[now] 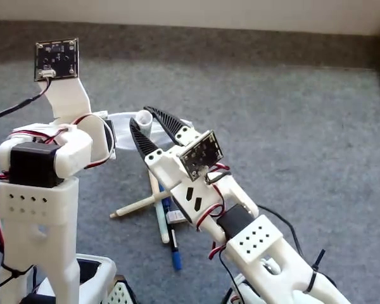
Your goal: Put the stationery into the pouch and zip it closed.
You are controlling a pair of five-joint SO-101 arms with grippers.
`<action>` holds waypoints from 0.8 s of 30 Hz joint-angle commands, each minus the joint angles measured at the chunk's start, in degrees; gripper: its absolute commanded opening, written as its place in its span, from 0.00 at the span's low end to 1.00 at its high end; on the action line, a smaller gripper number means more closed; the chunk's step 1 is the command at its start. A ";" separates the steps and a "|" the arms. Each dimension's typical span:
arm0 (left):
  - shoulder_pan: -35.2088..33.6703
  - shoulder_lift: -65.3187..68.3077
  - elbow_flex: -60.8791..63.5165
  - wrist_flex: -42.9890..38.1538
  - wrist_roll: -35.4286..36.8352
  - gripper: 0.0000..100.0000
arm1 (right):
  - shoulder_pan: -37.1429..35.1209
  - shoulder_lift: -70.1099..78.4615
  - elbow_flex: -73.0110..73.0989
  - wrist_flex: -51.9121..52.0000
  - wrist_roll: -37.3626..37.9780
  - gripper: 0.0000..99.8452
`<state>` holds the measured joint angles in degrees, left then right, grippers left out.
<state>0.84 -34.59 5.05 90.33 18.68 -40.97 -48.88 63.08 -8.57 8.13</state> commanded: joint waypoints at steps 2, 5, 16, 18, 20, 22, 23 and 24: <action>-0.84 0.22 -1.36 -1.41 0.44 0.01 | -0.57 -0.48 -4.09 4.35 0.35 0.08; -0.84 0.22 -1.36 -1.41 0.44 0.01 | -0.57 -0.48 -5.49 6.55 0.26 0.09; -0.84 -0.04 -0.04 -1.67 0.44 0.01 | -0.57 -0.48 -18.51 26.95 -8.97 0.10; -0.84 -0.04 0.66 -2.11 0.44 0.01 | -0.48 -0.48 -20.62 30.81 -8.97 0.13; -0.84 -0.04 0.75 -2.37 0.44 0.01 | -0.48 -0.48 -21.93 33.54 -9.85 0.17; -0.84 -0.04 0.75 -2.37 0.44 0.01 | -0.48 -0.48 -22.29 35.03 -10.99 0.19; -0.84 -0.04 0.75 -2.37 0.44 0.01 | -0.48 -0.48 -22.37 35.30 -11.08 0.19; -0.84 -0.04 0.75 -2.37 0.44 0.01 | -0.48 -0.48 -22.37 35.30 -11.08 0.19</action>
<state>0.92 -35.21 6.02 90.07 18.68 -41.14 -48.53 44.62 25.89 -2.07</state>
